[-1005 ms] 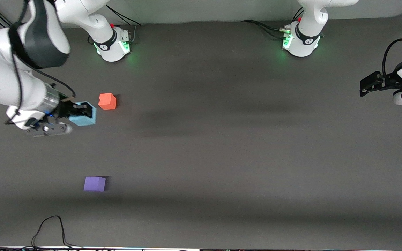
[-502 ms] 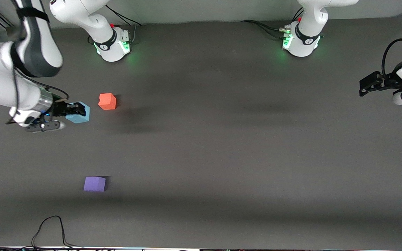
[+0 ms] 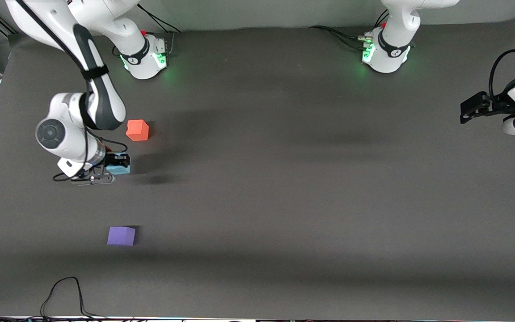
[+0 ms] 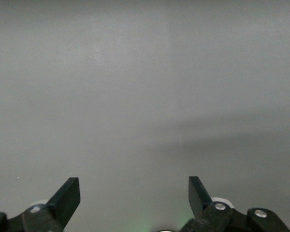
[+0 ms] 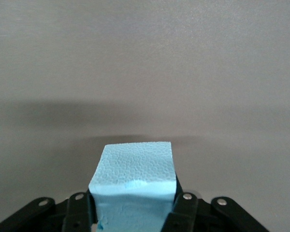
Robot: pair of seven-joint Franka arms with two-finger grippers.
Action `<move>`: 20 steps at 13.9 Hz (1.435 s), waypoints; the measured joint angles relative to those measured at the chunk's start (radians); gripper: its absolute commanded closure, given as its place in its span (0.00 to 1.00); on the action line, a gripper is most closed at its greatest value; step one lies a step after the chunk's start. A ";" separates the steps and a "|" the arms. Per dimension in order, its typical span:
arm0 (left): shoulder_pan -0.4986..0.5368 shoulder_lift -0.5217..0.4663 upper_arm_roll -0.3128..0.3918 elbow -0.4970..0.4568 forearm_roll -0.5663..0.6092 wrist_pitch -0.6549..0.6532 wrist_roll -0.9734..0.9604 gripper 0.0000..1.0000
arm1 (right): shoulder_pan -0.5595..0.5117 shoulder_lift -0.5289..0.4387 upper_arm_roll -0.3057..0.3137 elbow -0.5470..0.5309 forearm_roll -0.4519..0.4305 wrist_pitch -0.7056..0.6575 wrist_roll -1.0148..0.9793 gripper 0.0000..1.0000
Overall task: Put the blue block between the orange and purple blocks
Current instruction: 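Lower the blue block between the orange and purple blocks, open the right gripper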
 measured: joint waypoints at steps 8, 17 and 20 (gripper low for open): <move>0.000 0.000 -0.001 0.000 0.000 0.000 0.000 0.00 | 0.000 0.172 0.000 0.043 0.470 0.083 -0.355 0.41; 0.000 0.004 -0.002 0.000 -0.001 0.000 -0.001 0.00 | 0.004 0.167 -0.033 0.098 0.497 -0.012 -0.381 0.00; 0.000 0.008 -0.002 0.000 -0.001 0.000 -0.001 0.00 | 0.005 0.106 -0.099 0.171 0.370 -0.151 -0.387 0.00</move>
